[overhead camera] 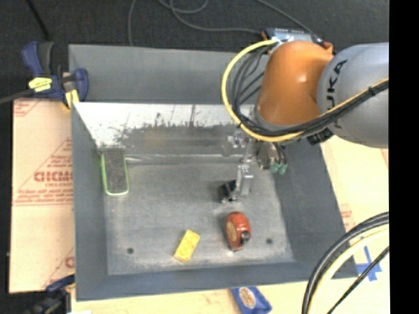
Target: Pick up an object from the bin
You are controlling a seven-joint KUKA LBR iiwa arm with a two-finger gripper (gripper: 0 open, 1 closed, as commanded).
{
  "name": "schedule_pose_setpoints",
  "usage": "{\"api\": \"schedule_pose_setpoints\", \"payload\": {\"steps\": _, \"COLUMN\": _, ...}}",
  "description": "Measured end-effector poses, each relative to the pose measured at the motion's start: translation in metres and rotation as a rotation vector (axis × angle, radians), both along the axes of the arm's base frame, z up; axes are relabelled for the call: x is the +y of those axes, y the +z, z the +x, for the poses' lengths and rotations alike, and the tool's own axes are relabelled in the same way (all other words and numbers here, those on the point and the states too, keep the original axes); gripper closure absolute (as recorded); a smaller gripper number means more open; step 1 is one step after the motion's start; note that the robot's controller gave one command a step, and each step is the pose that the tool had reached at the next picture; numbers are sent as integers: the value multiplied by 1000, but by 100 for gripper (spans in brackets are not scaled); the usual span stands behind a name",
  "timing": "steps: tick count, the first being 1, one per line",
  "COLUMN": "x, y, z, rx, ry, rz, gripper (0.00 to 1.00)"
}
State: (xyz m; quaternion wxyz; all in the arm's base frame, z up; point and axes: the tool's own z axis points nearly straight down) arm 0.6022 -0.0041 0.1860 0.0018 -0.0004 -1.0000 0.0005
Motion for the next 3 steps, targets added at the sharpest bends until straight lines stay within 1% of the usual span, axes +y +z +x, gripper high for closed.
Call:
{"api": "schedule_pose_setpoints", "payload": {"steps": 1, "x": 0, "y": 5, "z": 1, "rx": -8, "ry": 0, "rz": 0, "gripper": 0}}
{"api": "schedule_pose_setpoints", "payload": {"steps": 2, "x": -7, "y": -34, "z": 4, "rx": -16, "ry": -44, "rz": 2, "gripper": 0}}
{"api": "schedule_pose_setpoints", "payload": {"steps": 3, "x": -30, "y": -65, "z": -14, "rx": -8, "ry": -96, "rz": 3, "gripper": 0}}
